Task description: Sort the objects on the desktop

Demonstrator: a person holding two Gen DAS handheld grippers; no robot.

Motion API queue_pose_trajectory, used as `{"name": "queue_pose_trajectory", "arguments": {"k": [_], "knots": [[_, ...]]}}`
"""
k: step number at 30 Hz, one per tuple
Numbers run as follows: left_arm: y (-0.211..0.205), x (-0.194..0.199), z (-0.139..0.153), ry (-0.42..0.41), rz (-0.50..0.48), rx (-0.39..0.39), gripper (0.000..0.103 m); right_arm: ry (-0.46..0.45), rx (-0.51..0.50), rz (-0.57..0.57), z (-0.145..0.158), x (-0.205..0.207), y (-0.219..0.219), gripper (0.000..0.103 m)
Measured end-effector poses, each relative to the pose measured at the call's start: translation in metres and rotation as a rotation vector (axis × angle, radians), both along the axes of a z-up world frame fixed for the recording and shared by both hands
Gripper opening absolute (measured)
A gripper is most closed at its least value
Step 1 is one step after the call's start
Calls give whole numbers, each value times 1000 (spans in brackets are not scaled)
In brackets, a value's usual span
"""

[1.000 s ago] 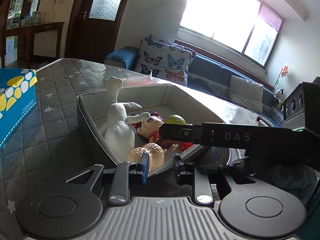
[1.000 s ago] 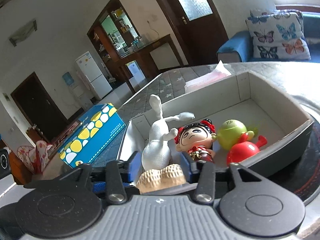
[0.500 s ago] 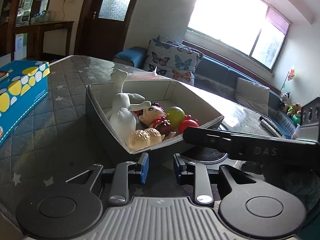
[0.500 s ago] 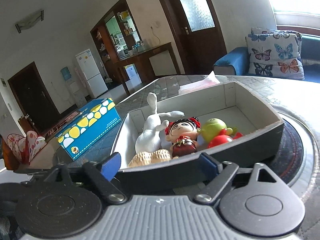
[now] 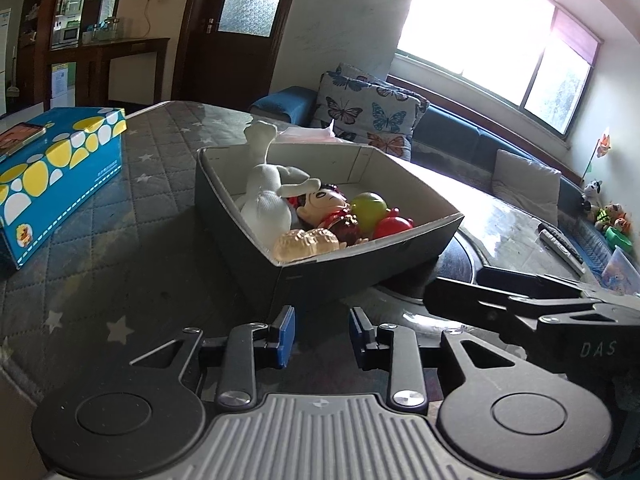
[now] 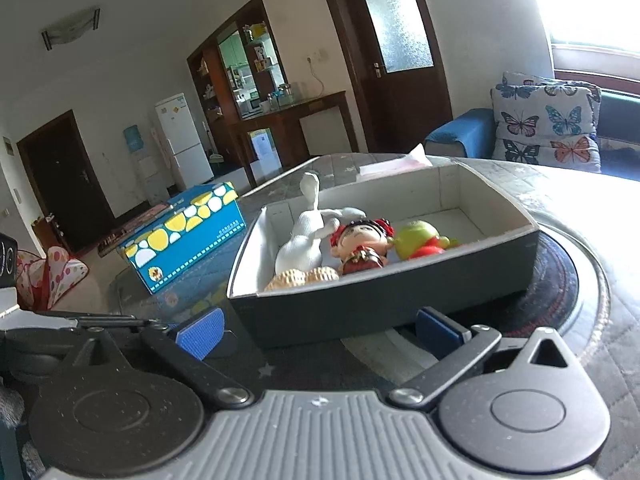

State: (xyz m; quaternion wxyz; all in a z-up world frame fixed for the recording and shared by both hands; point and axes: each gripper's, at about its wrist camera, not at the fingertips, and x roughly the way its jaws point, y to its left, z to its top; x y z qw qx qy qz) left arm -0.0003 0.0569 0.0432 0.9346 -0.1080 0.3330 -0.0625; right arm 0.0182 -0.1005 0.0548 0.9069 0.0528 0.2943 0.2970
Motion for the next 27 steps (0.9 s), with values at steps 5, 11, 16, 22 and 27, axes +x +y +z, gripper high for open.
{"name": "queue_pose_trajectory", "arguments": {"k": [5,11,16,22,27], "knots": [[-1,-2,-4,38,38,52,34,27,6,-21,-6,-8,-3,103],[-5,-4,-8,66,67,110,34,-14,-38,-38,-9,-21,2,103],[-5,-7,-10,43,76,114,34,-5,-38,-51,-13,-23,1,103],[-10,-11,-10,-16,99,164,34,-7,-76,-52,-18,-28,5,103],[-10,-9,-14,-15,123,197,33,0,-89,-46,-21,-30,10,103]]}}
